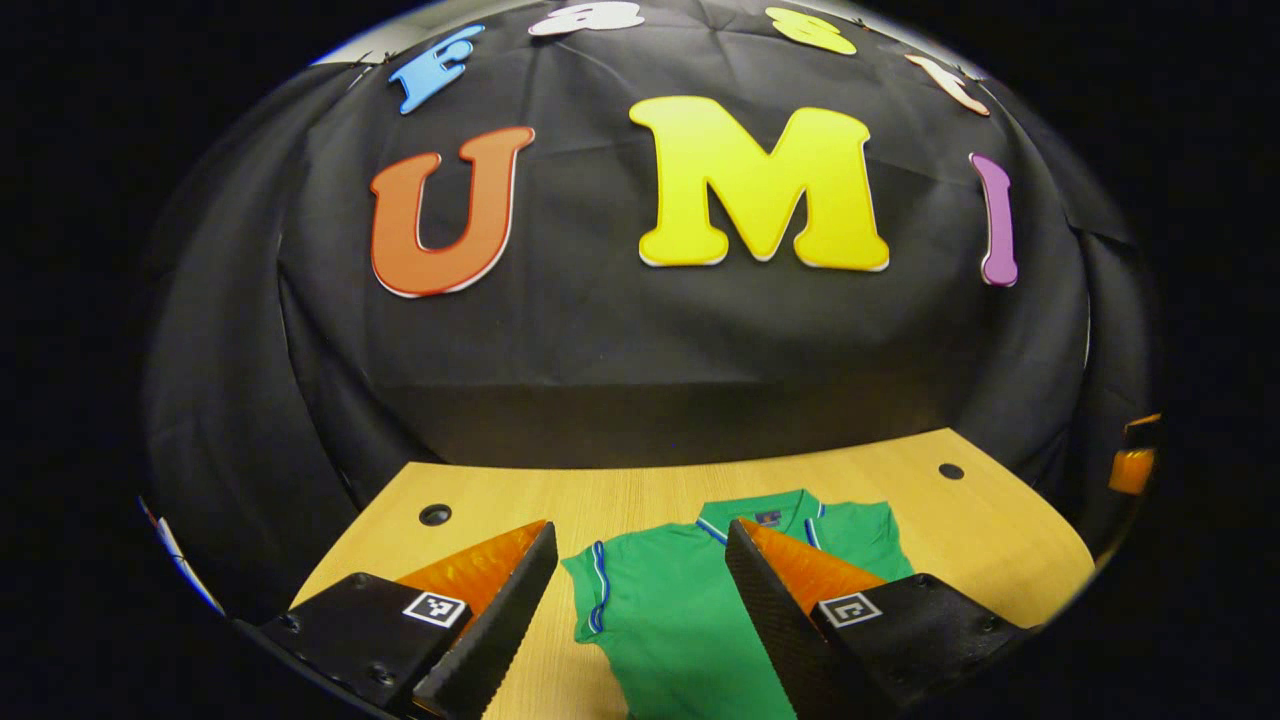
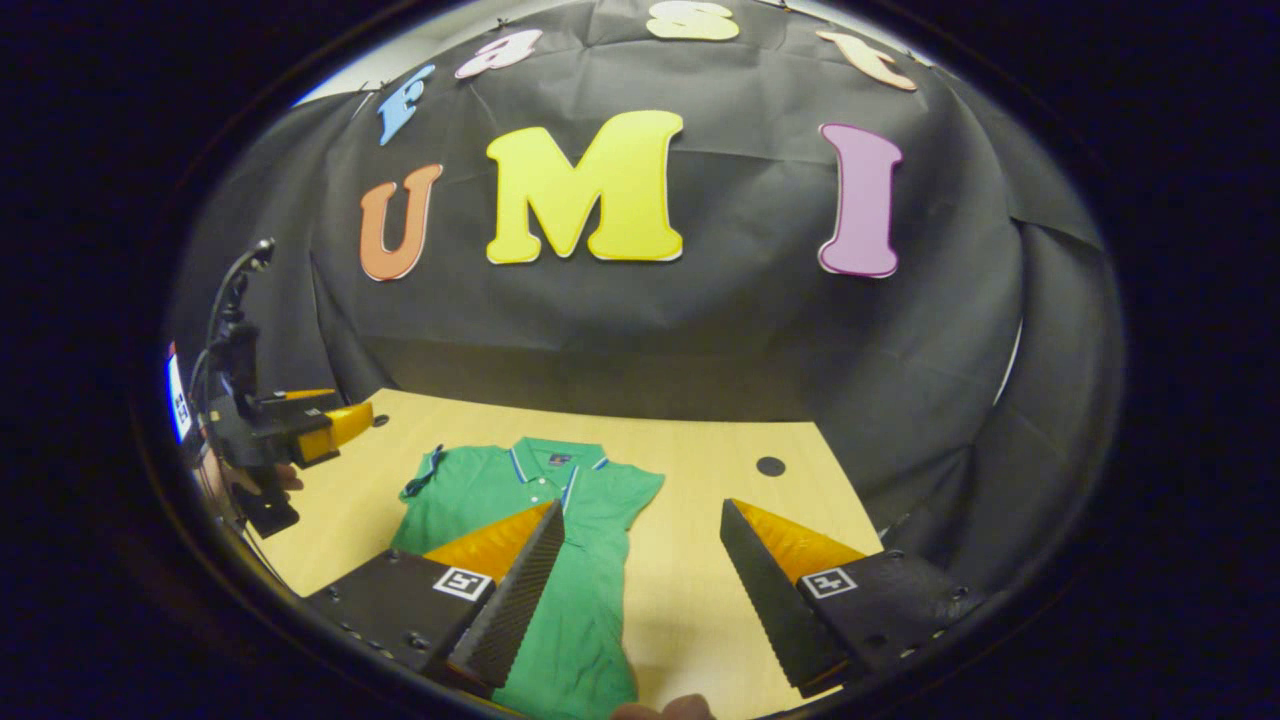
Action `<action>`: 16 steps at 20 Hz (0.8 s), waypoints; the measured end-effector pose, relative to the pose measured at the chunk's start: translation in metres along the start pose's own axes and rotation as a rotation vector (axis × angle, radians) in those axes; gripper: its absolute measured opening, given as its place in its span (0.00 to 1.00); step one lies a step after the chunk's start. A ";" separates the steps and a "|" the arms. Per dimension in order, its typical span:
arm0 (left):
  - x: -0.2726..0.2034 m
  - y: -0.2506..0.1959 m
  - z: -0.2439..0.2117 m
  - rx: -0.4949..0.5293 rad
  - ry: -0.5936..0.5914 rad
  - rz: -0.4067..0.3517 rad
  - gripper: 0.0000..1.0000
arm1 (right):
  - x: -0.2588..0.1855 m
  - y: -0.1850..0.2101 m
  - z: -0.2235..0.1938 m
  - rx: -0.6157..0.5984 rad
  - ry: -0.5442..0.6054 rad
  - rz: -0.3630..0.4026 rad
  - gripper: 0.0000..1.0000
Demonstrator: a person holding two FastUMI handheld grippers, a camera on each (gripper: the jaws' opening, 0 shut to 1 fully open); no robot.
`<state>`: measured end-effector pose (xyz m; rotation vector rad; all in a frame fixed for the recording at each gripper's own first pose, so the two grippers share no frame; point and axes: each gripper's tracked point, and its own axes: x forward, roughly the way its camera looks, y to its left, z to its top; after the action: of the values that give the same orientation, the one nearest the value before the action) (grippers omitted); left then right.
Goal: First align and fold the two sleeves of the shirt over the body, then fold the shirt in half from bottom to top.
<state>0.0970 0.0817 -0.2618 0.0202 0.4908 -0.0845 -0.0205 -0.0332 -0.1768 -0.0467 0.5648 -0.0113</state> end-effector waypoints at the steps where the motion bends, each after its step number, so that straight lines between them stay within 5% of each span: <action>1: 0.013 0.005 -0.014 0.004 0.032 0.000 1.00 | -0.006 -0.006 -0.001 -0.001 -0.003 -0.022 0.93; 16: 0.095 0.048 -0.155 -0.023 0.276 -0.023 1.00 | -0.031 0.000 -0.053 0.023 0.140 -0.128 0.95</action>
<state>0.1113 0.1285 -0.4435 0.0035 0.7679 -0.0987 -0.0753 -0.0346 -0.2048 -0.0595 0.7013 -0.1465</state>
